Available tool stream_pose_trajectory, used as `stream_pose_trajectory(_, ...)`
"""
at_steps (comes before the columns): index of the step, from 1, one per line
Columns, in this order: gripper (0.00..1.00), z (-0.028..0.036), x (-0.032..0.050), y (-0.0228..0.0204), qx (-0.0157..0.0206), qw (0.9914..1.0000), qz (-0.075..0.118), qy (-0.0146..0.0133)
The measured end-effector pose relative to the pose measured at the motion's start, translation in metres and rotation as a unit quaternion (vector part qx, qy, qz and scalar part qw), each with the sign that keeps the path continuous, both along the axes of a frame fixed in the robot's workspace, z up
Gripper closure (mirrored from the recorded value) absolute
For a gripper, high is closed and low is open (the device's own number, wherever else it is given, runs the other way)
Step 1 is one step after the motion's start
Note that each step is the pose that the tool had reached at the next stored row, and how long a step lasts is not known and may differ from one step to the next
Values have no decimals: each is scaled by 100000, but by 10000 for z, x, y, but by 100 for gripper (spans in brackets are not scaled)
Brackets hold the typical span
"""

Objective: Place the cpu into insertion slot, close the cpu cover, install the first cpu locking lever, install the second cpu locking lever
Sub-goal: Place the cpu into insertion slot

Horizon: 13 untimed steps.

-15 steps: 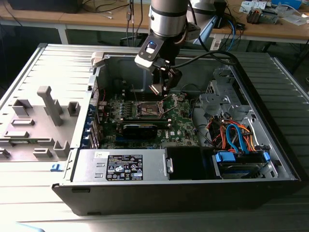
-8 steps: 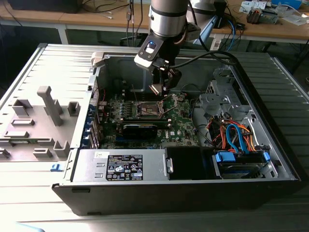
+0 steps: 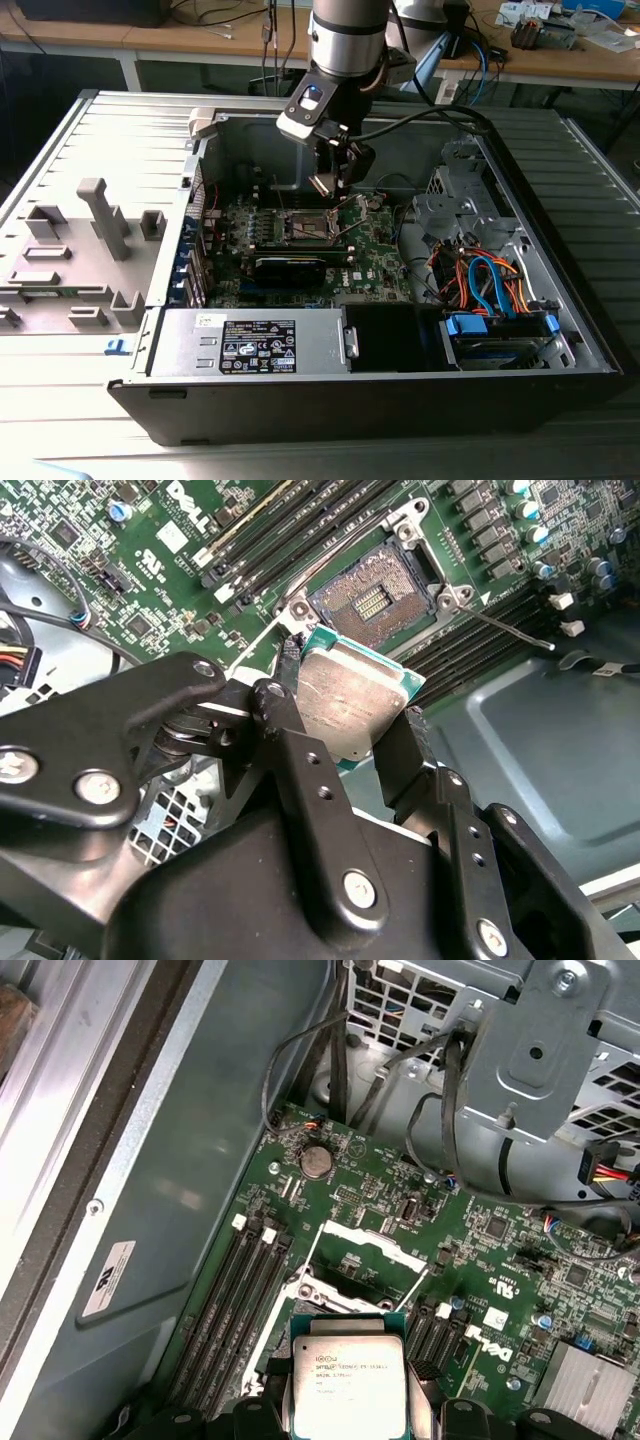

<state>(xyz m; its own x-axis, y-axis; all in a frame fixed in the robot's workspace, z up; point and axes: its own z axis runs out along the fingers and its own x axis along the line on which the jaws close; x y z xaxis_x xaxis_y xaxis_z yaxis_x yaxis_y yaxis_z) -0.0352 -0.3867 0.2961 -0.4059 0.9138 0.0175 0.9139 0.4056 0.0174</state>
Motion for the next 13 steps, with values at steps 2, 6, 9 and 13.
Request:
stream_pose_trajectory(2,45,-1,0,0,2,100000,-181,-2)
stream_pose_trajectory(6,45,-2,0,0,0,99998,-650,-2)
stream_pose_trajectory(9,45,-2,0,0,0,99995,-975,0)
stream_pose_trajectory(13,45,-4,0,0,0,99988,-1522,1)
